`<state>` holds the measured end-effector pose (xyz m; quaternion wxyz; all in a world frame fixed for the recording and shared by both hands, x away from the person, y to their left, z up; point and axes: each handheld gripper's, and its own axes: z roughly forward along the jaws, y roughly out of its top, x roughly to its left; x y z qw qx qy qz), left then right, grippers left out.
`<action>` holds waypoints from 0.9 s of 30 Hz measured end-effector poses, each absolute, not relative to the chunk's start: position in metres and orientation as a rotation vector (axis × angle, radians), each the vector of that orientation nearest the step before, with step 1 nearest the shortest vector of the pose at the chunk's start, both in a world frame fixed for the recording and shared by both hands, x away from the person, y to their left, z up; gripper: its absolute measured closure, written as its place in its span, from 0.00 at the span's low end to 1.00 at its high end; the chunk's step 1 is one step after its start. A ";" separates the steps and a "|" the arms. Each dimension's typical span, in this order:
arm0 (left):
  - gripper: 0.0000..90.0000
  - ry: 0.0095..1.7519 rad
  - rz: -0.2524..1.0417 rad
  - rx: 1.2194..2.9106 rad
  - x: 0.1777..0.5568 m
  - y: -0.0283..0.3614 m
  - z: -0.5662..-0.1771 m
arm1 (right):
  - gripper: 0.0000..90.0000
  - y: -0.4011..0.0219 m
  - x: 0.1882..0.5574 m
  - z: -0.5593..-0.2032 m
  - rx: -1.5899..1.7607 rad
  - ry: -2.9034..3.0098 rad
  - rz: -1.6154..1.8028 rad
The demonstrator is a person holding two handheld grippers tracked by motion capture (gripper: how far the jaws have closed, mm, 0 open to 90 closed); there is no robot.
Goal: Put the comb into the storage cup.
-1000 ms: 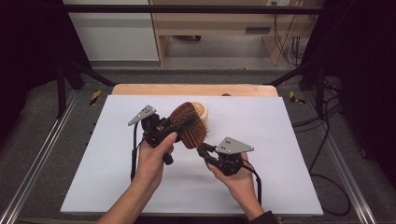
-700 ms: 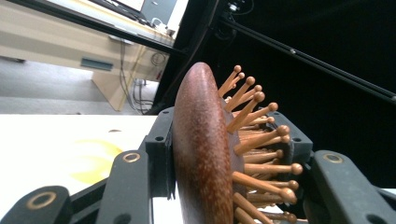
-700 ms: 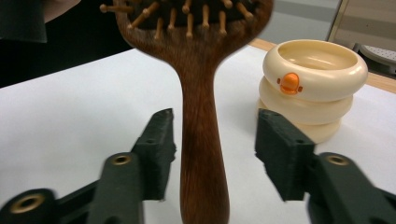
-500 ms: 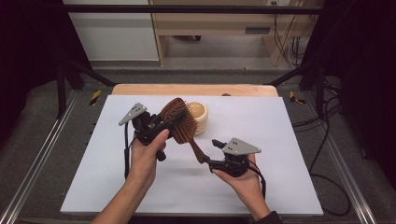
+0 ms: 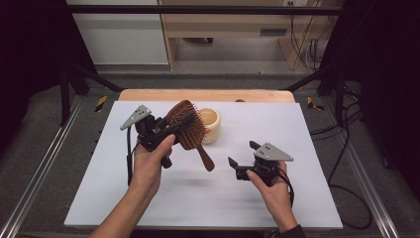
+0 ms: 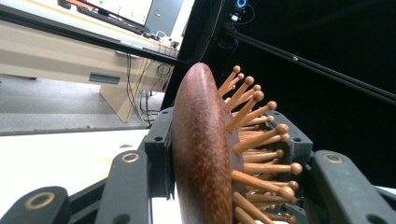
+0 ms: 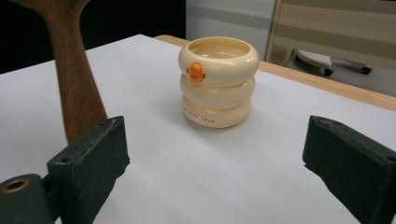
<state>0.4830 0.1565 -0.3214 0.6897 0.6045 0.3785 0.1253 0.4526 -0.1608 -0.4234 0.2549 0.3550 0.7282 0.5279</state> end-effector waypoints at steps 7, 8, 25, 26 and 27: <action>0.56 0.829 0.287 1.375 0.484 0.151 -0.313 | 0.07 -0.167 0.451 -0.427 0.961 1.995 1.453; 0.56 0.828 0.288 1.385 0.484 0.150 -0.312 | 0.07 -0.168 0.451 -0.428 0.959 1.998 1.453; 0.56 0.802 0.327 1.411 0.492 0.137 -0.289 | 0.06 -0.192 0.443 -0.433 1.030 1.972 1.470; 0.56 0.802 0.331 1.412 0.493 0.136 -0.288 | 0.06 -0.193 0.443 -0.433 1.037 1.972 1.471; 0.56 0.801 0.339 1.413 0.495 0.136 -0.286 | 0.06 -0.193 0.443 -0.434 1.038 1.972 1.473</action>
